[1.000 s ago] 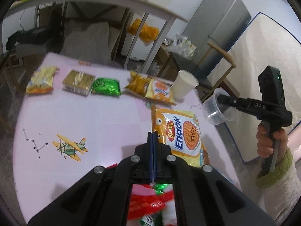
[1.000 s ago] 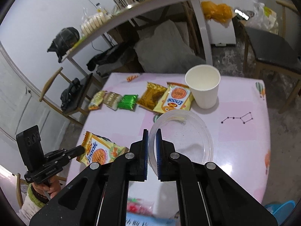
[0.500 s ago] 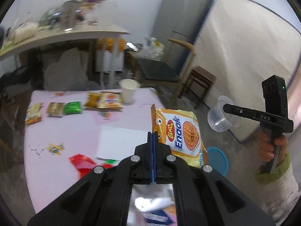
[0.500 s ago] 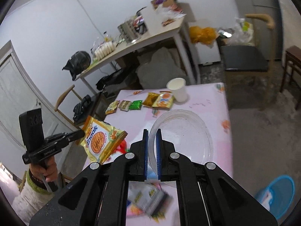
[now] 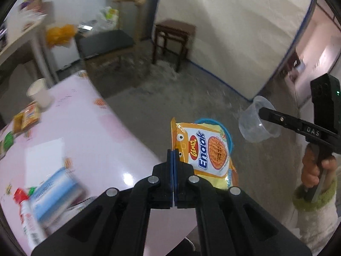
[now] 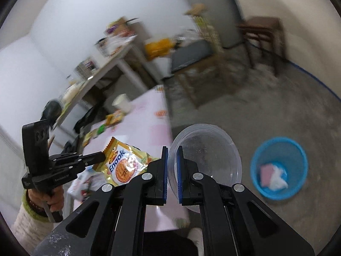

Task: Collect trash
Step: 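Carry bag and bowl over the wastebasket and release both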

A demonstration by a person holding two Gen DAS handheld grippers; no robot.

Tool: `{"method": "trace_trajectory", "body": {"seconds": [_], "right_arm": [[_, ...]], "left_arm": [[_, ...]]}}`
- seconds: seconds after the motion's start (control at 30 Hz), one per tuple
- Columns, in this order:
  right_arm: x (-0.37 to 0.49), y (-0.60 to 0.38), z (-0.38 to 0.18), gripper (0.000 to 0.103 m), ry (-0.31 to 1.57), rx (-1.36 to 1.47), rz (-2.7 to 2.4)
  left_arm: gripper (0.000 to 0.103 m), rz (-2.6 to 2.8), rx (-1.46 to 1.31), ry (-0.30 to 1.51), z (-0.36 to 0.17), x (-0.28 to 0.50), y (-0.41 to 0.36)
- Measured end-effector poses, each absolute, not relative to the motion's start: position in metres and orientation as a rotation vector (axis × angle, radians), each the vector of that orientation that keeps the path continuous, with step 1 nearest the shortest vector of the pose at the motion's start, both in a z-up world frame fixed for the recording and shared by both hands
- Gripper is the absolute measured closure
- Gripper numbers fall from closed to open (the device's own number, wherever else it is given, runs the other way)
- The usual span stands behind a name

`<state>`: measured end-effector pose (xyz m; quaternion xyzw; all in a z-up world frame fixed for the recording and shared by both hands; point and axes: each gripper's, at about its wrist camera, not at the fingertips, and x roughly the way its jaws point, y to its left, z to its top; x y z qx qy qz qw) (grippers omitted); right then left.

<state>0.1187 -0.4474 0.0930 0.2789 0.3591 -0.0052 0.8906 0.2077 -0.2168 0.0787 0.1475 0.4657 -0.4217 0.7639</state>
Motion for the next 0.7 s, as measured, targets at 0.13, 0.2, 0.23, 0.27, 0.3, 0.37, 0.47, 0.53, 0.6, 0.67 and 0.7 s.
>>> {"method": "trace_trajectory", "body": {"seconds": [0.13,0.2,0.23,0.27,0.3,0.37,0.47,0.53,0.6,0.67,0.7], "right_arm": [[0.099,-0.496,0.046,0.097,0.775,0.718,-0.104],[0.093,-0.517,0.021,0.097,0.798,0.786,-0.141],[0.090,-0.528,0.007,0.097,0.811,0.819,-0.165],[0.089,-0.540,-0.008,0.097,0.827,0.851,-0.189],[0.087,-0.549,-0.017,0.097,0.835,0.873,-0.201],[0.085,-0.569,-0.040,0.097,0.854,0.925,-0.230],[0.091,-0.592,-0.071,0.097,0.878,0.973,-0.272],[0.091,-0.607,-0.087,0.097,0.889,0.993,-0.294],[0.097,-0.617,-0.095,0.096,0.887,0.997,-0.314],[0.105,-0.626,-0.104,0.091,0.895,0.979,-0.335],[0.109,-0.632,-0.111,0.088,0.900,0.966,-0.356]], "left_arm": [[0.103,-0.942,0.380,1.075,0.043,0.193,-0.289],[0.103,-0.963,0.405,1.112,0.018,0.184,-0.327],[0.103,-0.965,0.415,1.121,0.008,0.183,-0.338],[0.103,-0.972,0.440,1.133,-0.007,0.178,-0.357],[0.103,-0.977,0.459,1.145,-0.019,0.175,-0.370],[0.103,-0.976,0.487,1.181,-0.046,0.172,-0.396],[0.103,-0.967,0.516,1.229,-0.084,0.169,-0.431],[0.103,-0.963,0.512,1.247,-0.099,0.170,-0.446],[0.102,-0.967,0.492,1.253,-0.111,0.170,-0.461],[0.100,-0.981,0.472,1.251,-0.121,0.173,-0.476],[0.090,-0.981,0.468,1.257,-0.126,0.174,-0.480]]}}
